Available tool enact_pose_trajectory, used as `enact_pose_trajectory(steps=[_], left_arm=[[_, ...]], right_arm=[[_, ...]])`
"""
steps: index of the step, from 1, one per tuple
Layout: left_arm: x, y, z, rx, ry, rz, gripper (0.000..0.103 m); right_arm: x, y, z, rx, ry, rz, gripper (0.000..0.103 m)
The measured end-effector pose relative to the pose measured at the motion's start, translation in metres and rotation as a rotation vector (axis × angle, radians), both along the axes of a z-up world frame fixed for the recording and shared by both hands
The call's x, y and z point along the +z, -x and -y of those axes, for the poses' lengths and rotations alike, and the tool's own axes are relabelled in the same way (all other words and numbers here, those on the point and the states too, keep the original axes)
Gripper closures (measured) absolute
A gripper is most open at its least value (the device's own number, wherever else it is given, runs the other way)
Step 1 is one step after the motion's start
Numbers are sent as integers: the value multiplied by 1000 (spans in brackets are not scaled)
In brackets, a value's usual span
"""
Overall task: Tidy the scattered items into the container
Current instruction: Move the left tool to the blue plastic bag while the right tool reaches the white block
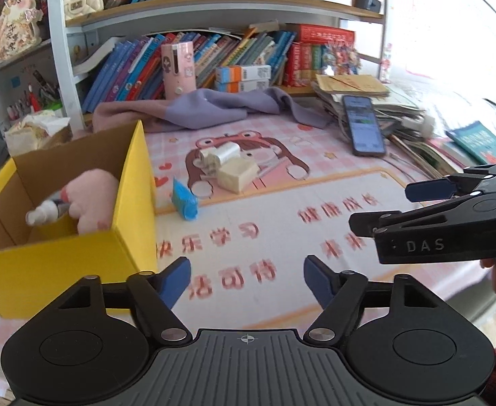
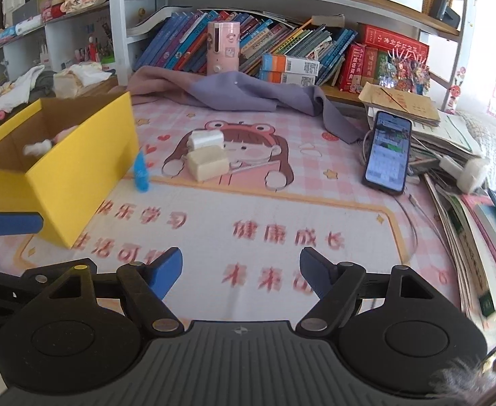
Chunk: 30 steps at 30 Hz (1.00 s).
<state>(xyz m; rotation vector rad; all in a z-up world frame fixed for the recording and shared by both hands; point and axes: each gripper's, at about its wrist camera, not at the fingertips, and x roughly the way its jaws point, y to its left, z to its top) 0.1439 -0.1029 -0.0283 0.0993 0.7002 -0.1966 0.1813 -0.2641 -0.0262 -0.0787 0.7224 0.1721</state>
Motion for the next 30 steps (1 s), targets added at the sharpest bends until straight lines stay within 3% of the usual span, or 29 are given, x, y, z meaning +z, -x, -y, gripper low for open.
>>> enact_pose_trajectory(steps=[5,14,20,30], left_arm=[[-2,-28,13,58,-41,1,39],[-9,-77,26,170,-114,17,42],[-23,-106,28,242,-152,-12,51],[-46,-149,31,318,-219,-48,52]], right_arm=[[-1,-41,16,47,-33,-11,29],[-8,-111,26,176,-51,-19,30],[-19,-158,16,267,-43,-50,30],[-34,-224,-21,407,-65,-154,30]])
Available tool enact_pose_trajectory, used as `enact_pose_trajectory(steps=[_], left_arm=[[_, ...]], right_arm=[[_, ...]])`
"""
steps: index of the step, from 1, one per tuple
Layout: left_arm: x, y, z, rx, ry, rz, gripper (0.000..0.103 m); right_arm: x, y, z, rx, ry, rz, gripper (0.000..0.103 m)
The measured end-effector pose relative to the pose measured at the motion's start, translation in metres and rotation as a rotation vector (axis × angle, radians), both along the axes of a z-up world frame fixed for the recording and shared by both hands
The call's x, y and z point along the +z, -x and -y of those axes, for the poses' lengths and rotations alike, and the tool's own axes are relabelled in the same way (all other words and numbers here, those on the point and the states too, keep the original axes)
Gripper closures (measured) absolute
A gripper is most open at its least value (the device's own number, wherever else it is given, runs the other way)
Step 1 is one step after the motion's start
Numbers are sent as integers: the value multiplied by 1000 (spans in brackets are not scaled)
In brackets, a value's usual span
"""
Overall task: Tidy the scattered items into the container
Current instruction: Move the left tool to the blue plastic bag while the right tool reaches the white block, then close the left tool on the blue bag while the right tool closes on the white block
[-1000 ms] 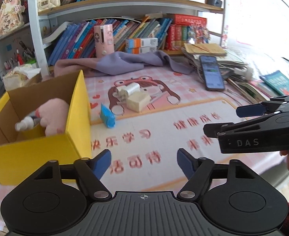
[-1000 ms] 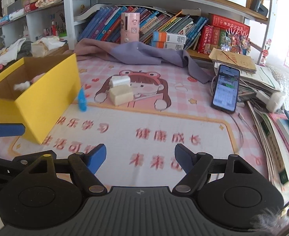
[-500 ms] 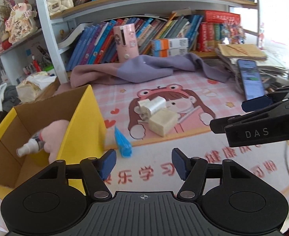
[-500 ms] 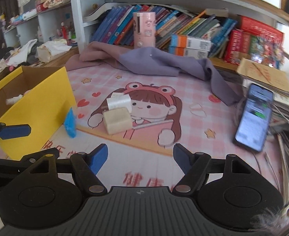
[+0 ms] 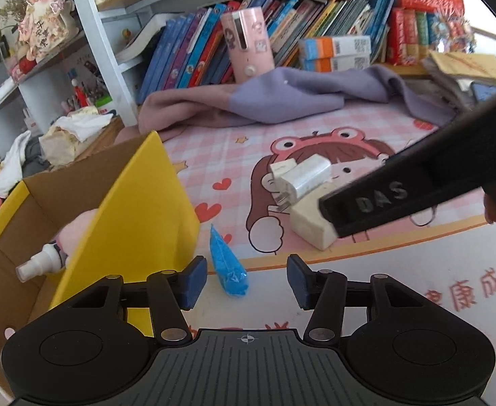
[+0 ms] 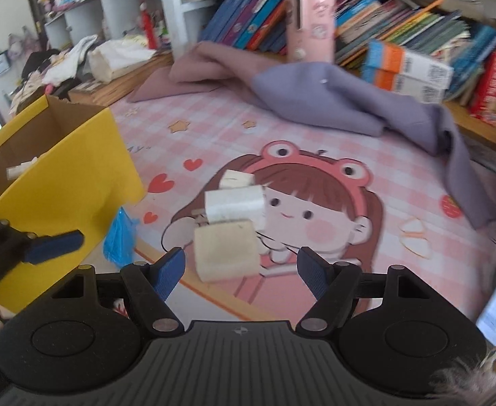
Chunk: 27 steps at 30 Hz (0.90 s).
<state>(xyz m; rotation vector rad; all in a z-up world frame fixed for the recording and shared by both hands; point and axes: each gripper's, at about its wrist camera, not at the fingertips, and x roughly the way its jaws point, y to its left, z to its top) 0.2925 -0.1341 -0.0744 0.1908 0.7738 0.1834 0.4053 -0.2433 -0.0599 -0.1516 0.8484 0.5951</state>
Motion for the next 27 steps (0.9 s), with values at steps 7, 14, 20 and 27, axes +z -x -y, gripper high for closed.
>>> enact_pose_trajectory(steps=[7,14,20,27], left_arm=[[-10,-17,-1,47,-26,-15,53],[-23,-28,-11,99,-23,-53,64],[-29,-32,-19,130,-13,-61,79],[-25,-29,-21,116,27,-49,84]], right_arm=[[-16,-26,-19,60,46,-78,31],[-24,-38,-29,88,55,-127,31],[-32,-39,-32,107,80,-143,49],[-28,-35,-26,105,50,-128,57]])
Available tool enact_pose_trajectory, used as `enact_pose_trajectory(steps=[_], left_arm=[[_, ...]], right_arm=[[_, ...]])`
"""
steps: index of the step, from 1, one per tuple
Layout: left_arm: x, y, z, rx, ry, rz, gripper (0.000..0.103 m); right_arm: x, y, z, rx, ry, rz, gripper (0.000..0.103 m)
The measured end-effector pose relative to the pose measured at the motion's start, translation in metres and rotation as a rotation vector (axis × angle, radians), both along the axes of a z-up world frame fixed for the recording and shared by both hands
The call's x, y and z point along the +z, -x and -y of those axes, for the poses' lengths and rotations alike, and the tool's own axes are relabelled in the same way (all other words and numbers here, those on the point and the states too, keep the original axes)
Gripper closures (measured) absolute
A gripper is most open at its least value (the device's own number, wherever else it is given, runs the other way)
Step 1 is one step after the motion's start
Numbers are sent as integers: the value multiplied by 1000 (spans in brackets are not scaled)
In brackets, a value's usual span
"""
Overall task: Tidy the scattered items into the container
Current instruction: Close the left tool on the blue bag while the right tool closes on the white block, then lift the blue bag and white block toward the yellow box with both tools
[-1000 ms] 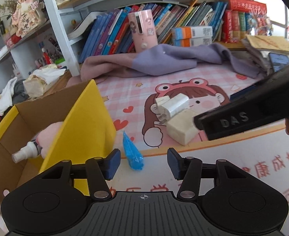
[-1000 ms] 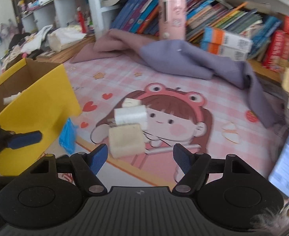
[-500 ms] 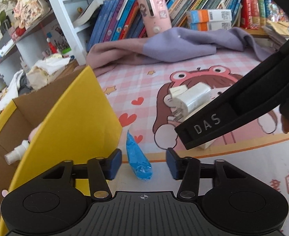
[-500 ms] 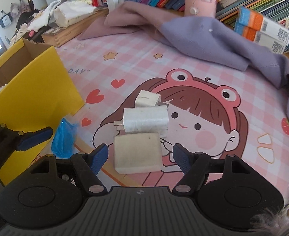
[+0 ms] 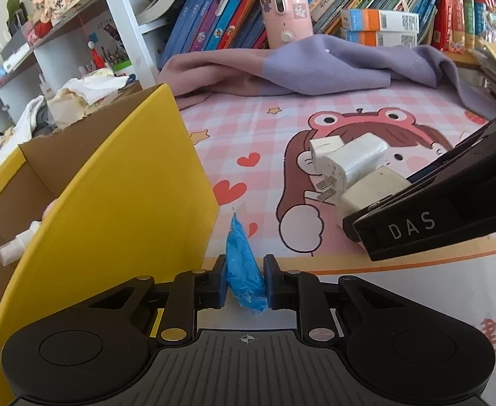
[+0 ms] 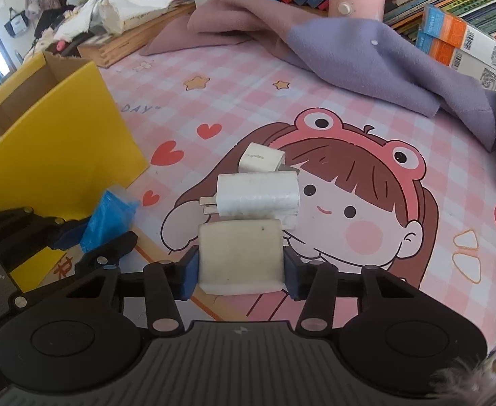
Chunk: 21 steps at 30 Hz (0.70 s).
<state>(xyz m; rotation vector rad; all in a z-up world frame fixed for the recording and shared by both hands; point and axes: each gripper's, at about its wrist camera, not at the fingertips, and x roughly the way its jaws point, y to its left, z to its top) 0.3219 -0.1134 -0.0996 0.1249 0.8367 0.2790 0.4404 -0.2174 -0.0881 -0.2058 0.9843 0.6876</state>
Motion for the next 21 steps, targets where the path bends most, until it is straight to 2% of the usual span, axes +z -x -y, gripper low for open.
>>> enact_pose_trajectory(steps=[10,21], left_arm=[[34,28,11,-85,75,61,85],[72,74,16,-207,140,121,85]], right_arm=[[28,26,27,-61,-72,67,59],[52,80,53,-111,-87,137,59]])
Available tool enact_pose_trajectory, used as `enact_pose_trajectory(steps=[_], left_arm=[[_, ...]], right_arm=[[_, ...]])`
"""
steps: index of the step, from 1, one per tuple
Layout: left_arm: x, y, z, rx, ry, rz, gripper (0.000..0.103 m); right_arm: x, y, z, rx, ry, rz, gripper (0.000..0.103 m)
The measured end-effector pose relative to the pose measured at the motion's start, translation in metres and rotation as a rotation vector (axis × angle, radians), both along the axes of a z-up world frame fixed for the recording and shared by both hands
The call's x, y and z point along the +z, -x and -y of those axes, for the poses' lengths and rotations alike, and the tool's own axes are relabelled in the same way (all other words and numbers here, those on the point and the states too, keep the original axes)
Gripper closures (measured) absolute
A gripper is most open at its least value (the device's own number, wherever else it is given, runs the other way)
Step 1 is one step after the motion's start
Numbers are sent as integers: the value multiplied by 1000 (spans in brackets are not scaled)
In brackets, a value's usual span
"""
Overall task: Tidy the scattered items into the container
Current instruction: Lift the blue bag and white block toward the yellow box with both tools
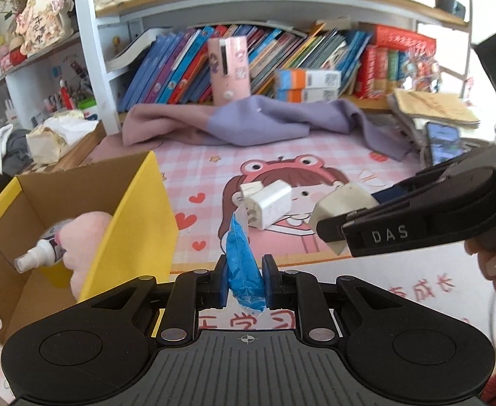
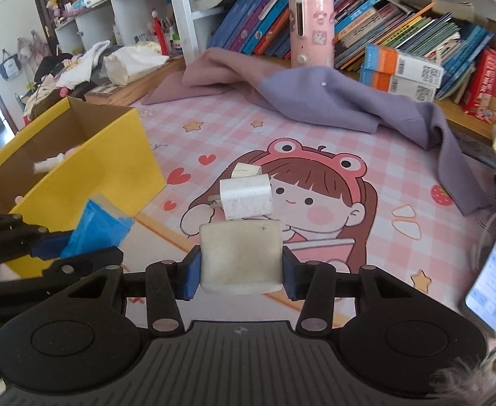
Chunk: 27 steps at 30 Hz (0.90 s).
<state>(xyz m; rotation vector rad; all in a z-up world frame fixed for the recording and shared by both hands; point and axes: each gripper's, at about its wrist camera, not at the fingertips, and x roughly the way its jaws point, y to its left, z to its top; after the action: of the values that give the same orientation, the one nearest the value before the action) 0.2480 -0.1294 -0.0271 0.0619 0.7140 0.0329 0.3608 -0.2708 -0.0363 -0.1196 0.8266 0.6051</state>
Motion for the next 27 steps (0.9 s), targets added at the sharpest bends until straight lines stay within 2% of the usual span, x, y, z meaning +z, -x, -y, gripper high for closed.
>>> enact_pose_trajectory(steps=[9,21,27], left_arm=[[20,44,-11,-57,36,42,85],[18,101,-32,-145,77,46,86],[20,134,-48,-179,84,38,86]], right_arm=[[15,52,2,-51,-8,20,59],[22,127,-10,-192,15,32,59],[25,169,-26,-225,30,37,60]])
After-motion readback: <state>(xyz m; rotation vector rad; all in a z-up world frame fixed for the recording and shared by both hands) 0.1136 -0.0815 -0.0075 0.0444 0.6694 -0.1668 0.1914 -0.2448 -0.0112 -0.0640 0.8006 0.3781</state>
